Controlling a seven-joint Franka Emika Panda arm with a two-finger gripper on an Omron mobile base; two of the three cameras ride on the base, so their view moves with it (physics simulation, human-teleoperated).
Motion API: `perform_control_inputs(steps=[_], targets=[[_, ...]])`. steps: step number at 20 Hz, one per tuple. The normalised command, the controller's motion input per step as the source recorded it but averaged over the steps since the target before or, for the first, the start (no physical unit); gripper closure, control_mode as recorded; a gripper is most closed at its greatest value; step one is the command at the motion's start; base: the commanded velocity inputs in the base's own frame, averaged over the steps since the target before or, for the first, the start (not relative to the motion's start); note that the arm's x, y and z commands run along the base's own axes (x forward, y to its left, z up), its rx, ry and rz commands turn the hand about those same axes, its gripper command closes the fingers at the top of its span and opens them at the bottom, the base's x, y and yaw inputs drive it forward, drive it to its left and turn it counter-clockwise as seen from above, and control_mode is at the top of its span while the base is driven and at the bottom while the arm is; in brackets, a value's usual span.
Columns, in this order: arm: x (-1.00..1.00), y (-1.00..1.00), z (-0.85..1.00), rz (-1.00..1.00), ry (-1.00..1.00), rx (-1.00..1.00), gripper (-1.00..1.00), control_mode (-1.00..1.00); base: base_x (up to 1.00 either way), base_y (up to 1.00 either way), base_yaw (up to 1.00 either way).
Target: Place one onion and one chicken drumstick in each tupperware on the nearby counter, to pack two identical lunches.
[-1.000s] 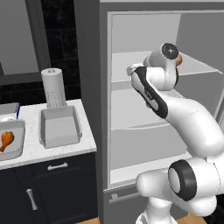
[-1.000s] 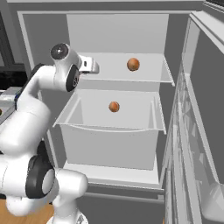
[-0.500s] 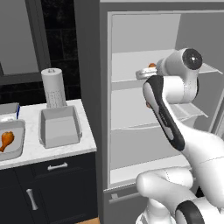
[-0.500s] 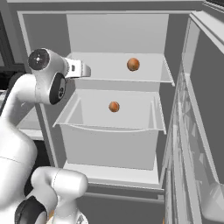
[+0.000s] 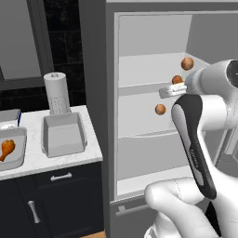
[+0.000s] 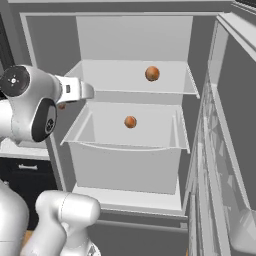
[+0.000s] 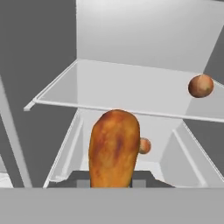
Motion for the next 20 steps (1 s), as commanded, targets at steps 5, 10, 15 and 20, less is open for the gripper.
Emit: perform_control_inputs(steps=[5,10,15,20], targets=[[-0.31,-0.02,-0.34,0.04,0.07,-0.06,1.0,-1.0,0.0,0.0,0.0],[-0.05,0.03,-0.11,0.01,0.0,-0.02,1.0,1.0,-0.52,0.11,0.02],[0.0,0.0,0.0,0.0,0.0,0.0,1.0,1.0,-0.78,0.71,0.13],[0.0,0.0,0.0,0.0,0.0,0.0,1.0,1.0,-0.2,1.0,0.13]])
